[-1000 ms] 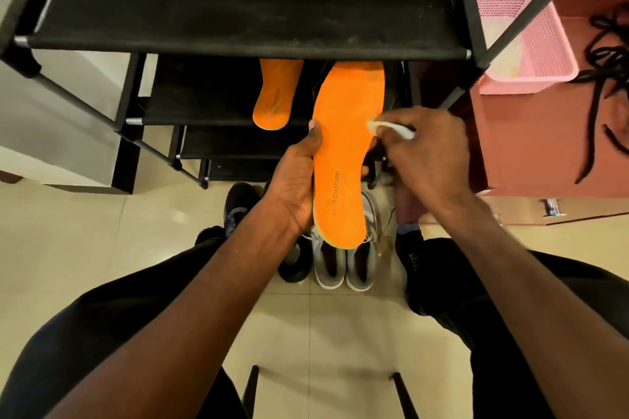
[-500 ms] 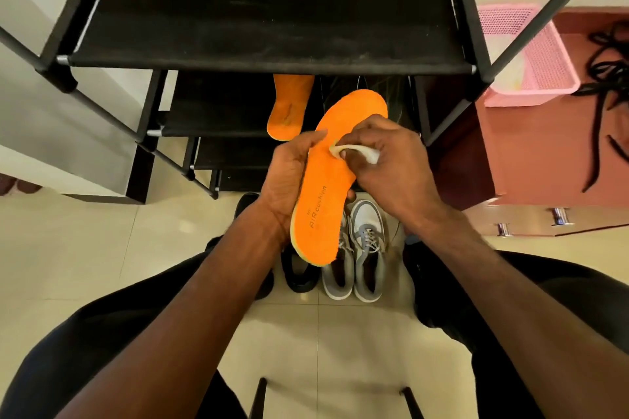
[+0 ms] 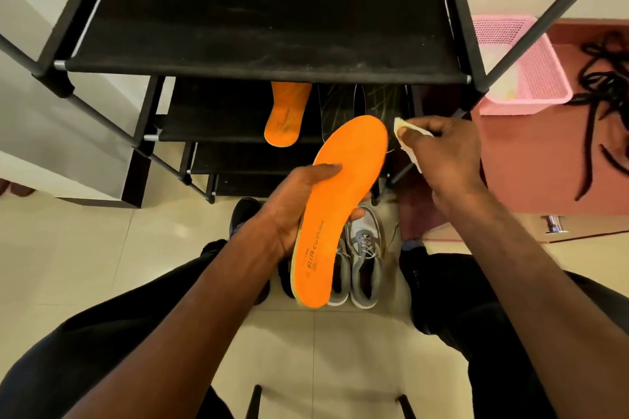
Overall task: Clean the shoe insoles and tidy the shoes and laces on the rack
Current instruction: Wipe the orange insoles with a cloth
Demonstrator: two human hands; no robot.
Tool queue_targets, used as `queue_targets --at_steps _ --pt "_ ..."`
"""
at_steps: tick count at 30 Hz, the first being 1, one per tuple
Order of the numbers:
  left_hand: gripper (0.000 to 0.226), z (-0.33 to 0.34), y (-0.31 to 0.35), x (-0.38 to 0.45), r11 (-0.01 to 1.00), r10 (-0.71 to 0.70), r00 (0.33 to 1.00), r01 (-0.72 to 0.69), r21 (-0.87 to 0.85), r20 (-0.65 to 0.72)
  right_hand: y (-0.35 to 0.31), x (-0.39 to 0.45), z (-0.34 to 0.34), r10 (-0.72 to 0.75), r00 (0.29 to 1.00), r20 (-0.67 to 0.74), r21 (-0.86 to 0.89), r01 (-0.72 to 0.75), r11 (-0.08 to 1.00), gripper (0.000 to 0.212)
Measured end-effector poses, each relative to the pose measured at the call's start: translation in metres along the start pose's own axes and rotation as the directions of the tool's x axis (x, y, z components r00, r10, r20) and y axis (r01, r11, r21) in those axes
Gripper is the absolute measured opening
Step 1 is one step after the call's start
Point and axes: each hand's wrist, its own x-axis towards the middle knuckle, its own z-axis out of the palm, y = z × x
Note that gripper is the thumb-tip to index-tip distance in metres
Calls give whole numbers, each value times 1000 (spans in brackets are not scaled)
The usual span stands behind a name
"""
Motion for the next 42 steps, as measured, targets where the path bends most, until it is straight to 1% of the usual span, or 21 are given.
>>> queue_targets --at_steps 2,4,6,8,9,11,14,15,17,18,19,23,28,30,31,33,34,36,38,40,42 --pt "42 -11 4 -4 999 12 998 -14 -33 -63 -2 -2 5 119 992 35 150 -123 981 9" --pt "47 -17 10 -9 998 31 996 -35 -47 -84 -8 -9 11 252 955 157 278 -287 917 11" --pt "46 -21 17 -15 999 39 994 -40 -12 -99 -16 -20 18 329 885 329 265 -421 868 15" --pt "42 -24 23 -17 995 73 986 -61 82 -153 -24 -30 26 322 830 455 215 -454 865 21" --pt "40 -24 25 -18 989 100 980 -79 123 -174 -28 -34 32 303 823 480 218 -446 868 22" --pt "37 -25 29 -20 980 121 975 -87 182 -186 -35 -41 44 278 839 468 258 -431 865 23" --pt "35 -34 34 -36 952 57 981 3 305 -186 -43 -43 58 309 860 406 337 -456 824 20" --pt "37 -40 36 -42 915 24 984 49 400 -174 -43 -41 61 325 862 389 357 -466 809 17" --pt "35 -53 39 -54 791 -9 982 122 599 -188 -43 -38 67 343 853 393 378 -490 786 16" --pt "34 -60 41 -57 757 6 975 141 638 -223 -42 -37 69 347 843 411 377 -504 777 16" --pt "34 -67 44 -59 759 35 963 149 634 -268 -40 -37 72 351 834 426 366 -514 776 18" --pt "40 -87 56 -55 833 169 880 114 542 -445 -31 -37 82 386 821 421 327 -534 780 22" --pt "37 -89 59 -45 888 253 851 -15 460 -460 -39 -47 98 330 794 510 326 -534 780 21" --pt "37 -92 59 -35 907 300 818 -87 411 -490 -43 -56 106 307 787 534 325 -527 785 21" --pt "37 -93 59 -29 910 333 789 -126 394 -516 -44 -60 111 305 784 541 320 -527 787 21" --pt "33 -95 61 -14 886 423 712 -194 422 -560 -44 -67 118 306 782 543 320 -530 785 20" --pt "26 -95 64 -8 871 460 677 -217 441 -574 -44 -69 121 304 780 547 320 -531 785 18" --pt "14 -99 74 3 858 494 629 -241 454 -600 -45 -72 125 296 774 560 324 -534 781 14" --pt "15 -107 86 15 842 514 597 -218 493 -616 -46 -72 127 293 769 568 322 -535 781 14" --pt "22 -121 95 31 816 546 550 -178 550 -632 -44 -68 127 297 770 564 313 -533 786 15" --pt "20 -131 102 44 790 577 503 -144 596 -643 -42 -62 124 294 770 566 319 -533 784 19"
